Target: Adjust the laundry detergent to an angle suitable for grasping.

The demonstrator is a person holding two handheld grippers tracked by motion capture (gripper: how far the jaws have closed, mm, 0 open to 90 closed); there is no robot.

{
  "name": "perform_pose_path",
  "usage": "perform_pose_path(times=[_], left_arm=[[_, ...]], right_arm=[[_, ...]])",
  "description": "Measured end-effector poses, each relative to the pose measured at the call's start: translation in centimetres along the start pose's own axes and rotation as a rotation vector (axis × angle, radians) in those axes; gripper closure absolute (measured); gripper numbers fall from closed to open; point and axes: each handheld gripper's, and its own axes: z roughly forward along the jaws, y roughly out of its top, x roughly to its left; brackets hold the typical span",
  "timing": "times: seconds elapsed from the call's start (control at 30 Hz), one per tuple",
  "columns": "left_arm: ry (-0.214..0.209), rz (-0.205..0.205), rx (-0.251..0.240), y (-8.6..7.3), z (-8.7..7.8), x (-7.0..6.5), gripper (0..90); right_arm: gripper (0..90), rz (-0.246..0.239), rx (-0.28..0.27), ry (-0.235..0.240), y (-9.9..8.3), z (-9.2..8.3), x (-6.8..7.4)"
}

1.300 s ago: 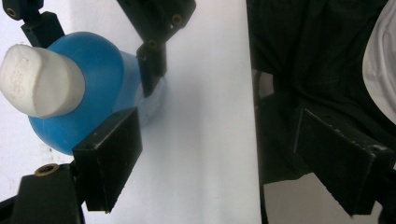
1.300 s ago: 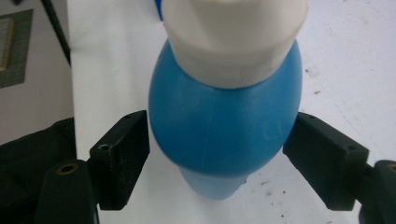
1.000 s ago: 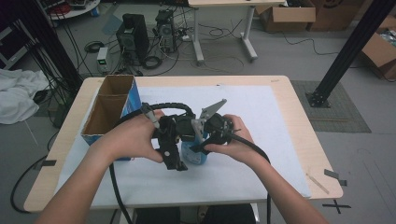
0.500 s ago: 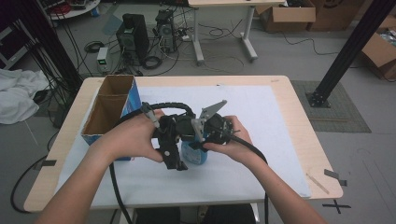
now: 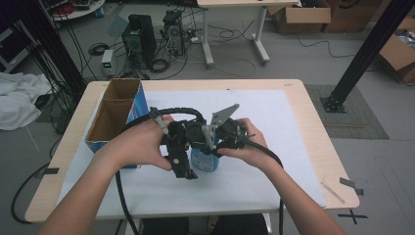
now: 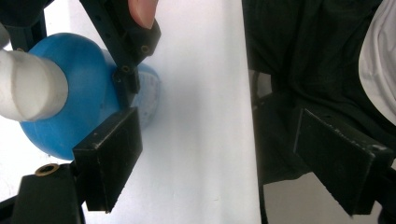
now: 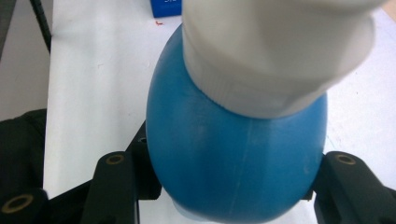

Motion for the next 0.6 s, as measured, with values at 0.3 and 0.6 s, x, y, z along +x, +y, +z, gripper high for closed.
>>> perform_pose_path(times=[0.3,0.6], left_arm=[[0.001,0.003,-0.003,-0.2,-0.1,-0.1,15.9],[-0.007,0.007,0.001,-0.1,0.1,0.0,15.9]], right_arm=[[44.9,-0.096,-0.014,0.060,0.5,0.0,-0.4],[45.0,-0.129,-0.062,0.140,0.5,-0.3,-1.1]])
